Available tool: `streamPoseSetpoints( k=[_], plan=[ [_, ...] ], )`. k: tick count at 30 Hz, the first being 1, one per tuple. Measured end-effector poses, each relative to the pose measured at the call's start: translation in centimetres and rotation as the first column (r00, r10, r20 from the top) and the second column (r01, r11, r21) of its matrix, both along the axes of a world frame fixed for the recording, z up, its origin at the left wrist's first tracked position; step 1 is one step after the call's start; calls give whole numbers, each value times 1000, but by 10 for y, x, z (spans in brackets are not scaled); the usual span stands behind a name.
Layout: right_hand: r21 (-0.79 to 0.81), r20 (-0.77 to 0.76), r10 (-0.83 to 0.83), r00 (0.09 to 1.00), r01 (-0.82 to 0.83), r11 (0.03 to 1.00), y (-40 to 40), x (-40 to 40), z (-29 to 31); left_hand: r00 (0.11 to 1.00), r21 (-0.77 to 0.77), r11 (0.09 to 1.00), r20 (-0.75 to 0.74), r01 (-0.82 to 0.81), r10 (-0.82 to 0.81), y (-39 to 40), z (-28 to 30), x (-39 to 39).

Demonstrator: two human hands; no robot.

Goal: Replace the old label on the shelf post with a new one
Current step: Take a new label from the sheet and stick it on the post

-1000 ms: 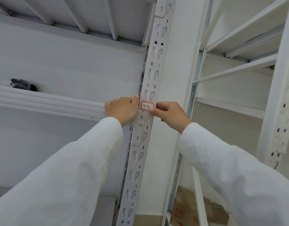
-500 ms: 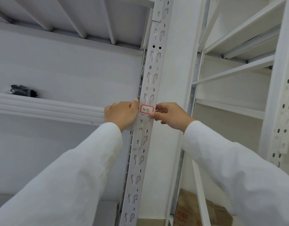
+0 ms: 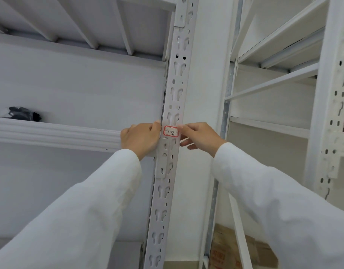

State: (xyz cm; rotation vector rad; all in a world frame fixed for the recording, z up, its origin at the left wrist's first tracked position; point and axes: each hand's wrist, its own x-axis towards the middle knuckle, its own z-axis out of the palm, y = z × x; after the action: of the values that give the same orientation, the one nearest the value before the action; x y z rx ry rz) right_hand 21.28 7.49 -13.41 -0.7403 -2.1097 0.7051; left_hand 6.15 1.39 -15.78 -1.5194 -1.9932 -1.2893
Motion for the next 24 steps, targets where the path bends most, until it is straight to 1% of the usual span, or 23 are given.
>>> streamPoseSetpoints(
  k=[3,4,7,9,12,14,17,19,24],
  plan=[
    [25,-49,47,998,-46,999,2,1,-8,1000,12,1000,2,2,-2,-1,-1,0],
    [43,-35,62,997,-60,997,2,1,-10,1000,10,1000,2,2,-2,-1,-1,1],
    [78,70,80,994,-86,993,1,5,-8,1000,6,1000,-2,-3,3,-3,-1,3],
    [96,99,23,995,-32,995,-1,3,-6,1000,4,1000,-10,-9,9,-4,0,4],
    [148,36,-138,990,131,980,-6,-11,-5,1000,5,1000,-8,-16,16,-4,-1,4],
    [177,25,-190,982,182,967,-7,-17,-5,1000,-4,1000,-1,-23,23,-5,0,5],
    [112,52,-56,997,50,992,-4,-7,-6,1000,-7,1000,6,-18,18,-7,-1,5],
    [48,33,-2,999,1,999,0,5,-9,1000,6,1000,8,-6,6,-7,-2,4],
    [0,-40,-73,997,73,997,3,21,-21,1000,1,1000,1,-11,11,-6,-3,5]
  ],
)
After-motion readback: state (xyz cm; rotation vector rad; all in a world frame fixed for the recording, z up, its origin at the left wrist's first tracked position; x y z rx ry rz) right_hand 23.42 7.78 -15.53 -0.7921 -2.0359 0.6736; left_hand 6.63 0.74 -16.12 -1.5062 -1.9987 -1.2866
